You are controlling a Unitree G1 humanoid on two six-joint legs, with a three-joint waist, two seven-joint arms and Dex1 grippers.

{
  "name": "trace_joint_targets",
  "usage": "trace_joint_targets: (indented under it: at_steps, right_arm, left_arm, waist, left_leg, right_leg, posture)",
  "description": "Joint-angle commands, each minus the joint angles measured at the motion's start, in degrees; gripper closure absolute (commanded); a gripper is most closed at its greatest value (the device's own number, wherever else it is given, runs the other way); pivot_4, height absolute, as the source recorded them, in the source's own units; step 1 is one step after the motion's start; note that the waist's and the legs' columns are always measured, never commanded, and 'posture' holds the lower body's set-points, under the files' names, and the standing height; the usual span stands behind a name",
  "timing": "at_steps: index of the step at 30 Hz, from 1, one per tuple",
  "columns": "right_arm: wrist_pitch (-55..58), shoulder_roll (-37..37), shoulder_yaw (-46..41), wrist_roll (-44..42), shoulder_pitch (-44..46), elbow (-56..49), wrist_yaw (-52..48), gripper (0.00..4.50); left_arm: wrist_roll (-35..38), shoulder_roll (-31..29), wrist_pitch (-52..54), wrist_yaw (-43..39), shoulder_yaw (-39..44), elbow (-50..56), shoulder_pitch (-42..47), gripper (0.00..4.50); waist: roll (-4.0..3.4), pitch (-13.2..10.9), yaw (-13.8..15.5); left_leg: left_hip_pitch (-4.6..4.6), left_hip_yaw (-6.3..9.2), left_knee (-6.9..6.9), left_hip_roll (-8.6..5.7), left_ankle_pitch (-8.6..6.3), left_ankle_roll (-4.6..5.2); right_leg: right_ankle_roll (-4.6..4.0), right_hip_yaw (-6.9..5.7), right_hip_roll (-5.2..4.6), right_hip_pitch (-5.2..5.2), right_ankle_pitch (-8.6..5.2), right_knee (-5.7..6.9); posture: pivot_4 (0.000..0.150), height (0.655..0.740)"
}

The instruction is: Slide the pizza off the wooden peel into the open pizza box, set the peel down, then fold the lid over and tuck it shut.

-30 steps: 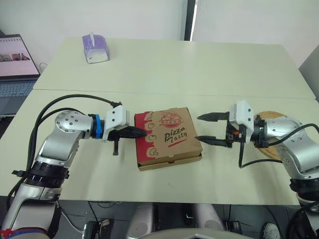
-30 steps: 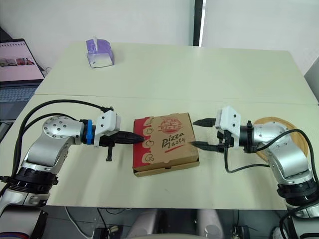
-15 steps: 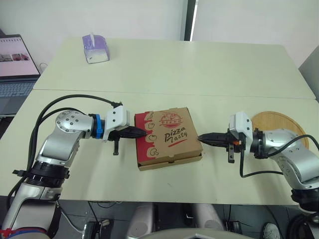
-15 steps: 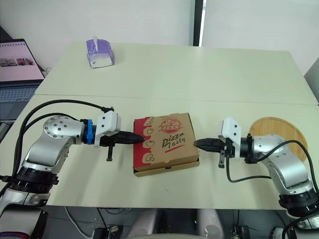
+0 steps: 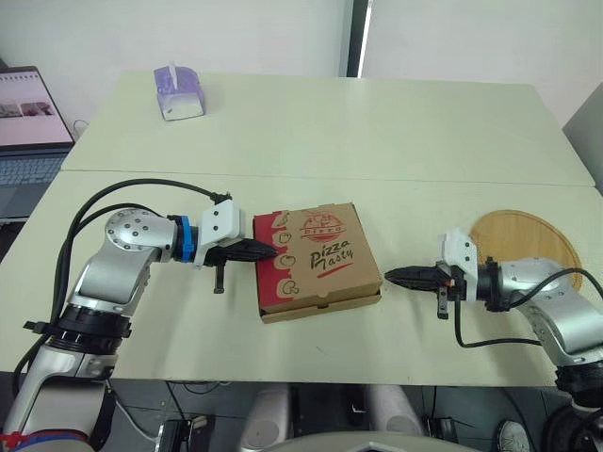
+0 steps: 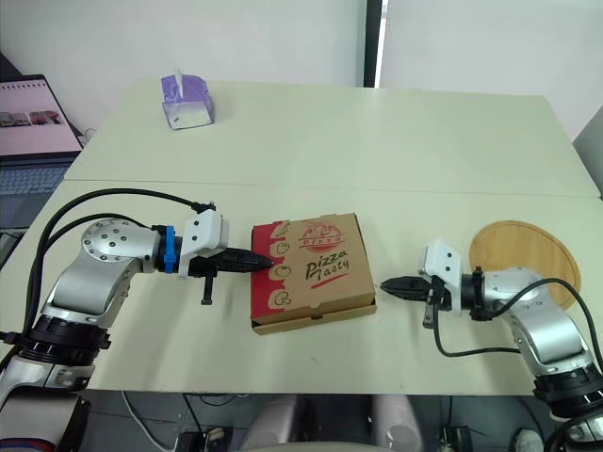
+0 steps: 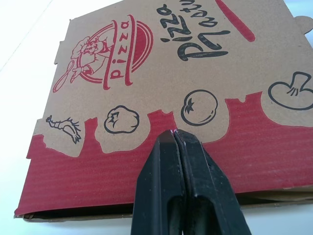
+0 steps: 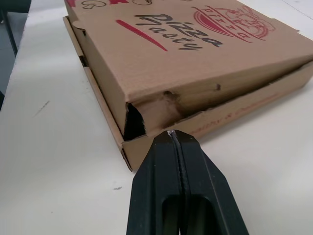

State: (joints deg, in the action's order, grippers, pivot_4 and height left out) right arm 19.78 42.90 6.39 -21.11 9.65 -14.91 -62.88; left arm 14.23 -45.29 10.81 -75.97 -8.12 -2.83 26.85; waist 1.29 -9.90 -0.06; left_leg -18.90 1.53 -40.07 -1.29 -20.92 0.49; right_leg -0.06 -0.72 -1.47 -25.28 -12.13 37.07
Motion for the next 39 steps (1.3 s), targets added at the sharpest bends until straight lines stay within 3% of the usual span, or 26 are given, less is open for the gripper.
trace_joint_targets:
  at_steps: [1, 11, 17, 25, 34, 39]
  right_arm:
    - [-1.08, -1.57, 1.46, 0.64, 0.34, -3.04, 0.95, 4.48]
    - [-2.38, -0.32, -0.1, 1.5, 0.39, -1.27, 0.52, 4.48]
    - [-5.57, 2.07, -3.2, 1.42, 4.83, 3.72, -1.26, 4.48]
    - [0.68, -0.42, -1.02, -3.52, 6.2, -4.5, -0.88, 4.48]
    - [-0.7, -1.71, 3.47, 0.19, 4.79, -5.65, -0.11, 4.48]
    - [-2.0, -1.83, 4.95, 2.0, 4.47, -4.84, -0.53, 4.48]
  left_arm:
    - [-0.27, -0.41, 0.22, -0.39, -0.13, 0.71, 0.28, 4.5]
    - [-0.29, -0.21, 0.22, -0.36, -0.29, 0.77, 0.22, 4.5]
    - [-0.37, -0.31, 0.06, -0.38, -0.29, 0.66, 0.16, 4.5]
    - [1.19, -0.03, 0.94, -0.4, 0.78, 1.22, 0.27, 4.5]
    - [9.12, -3.63, 10.69, -2.9, 3.5, 11.42, -2.45, 4.5]
    - [7.11, -6.15, 8.71, -3.13, 2.12, 15.27, -7.89, 4.5]
  waist:
    - [0.0, 0.0, 0.0]
    - [0.0, 0.0, 0.01]
    - [0.0, 0.0, -0.01]
    - [0.0, 0.0, 0.0]
    - [0.0, 0.0, -0.06]
    - [0.0, 0.0, -0.08]
  left_leg:
    - [0.0, 0.0, 0.0, 0.0, 0.0, 0.0]
    - [0.0, 0.0, 0.0, 0.0, 0.0, 0.0]
    - [0.0, -0.03, -0.02, -0.01, 0.0, 0.0]
    - [-0.02, 0.02, -0.01, 0.02, 0.0, 0.0]
    - [-0.04, 0.02, -0.02, 0.0, 0.0, -0.01]
    - [-0.01, 0.01, -0.01, 0.02, 0.0, -0.01]
  right_leg:
    - [0.0, 0.0, 0.0, 0.0, 0.0, 0.0]
    - [0.0, 0.0, 0.0, 0.0, 0.0, -0.01]
    - [0.0, 0.02, 0.0, 0.0, 0.0, -0.01]
    - [0.0, 0.01, 0.02, -0.01, 0.0, 0.0]
    - [0.0, 0.01, 0.01, -0.01, 0.0, -0.03]
    - [0.0, 0.02, 0.02, -0.02, 0.0, -0.01]
  posture:
    - [0.15, 0.74]
    - [0.15, 0.74]
    - [0.15, 0.74]
    - [0.15, 0.74]
    - [0.15, 0.74]
    - [0.15, 0.74]
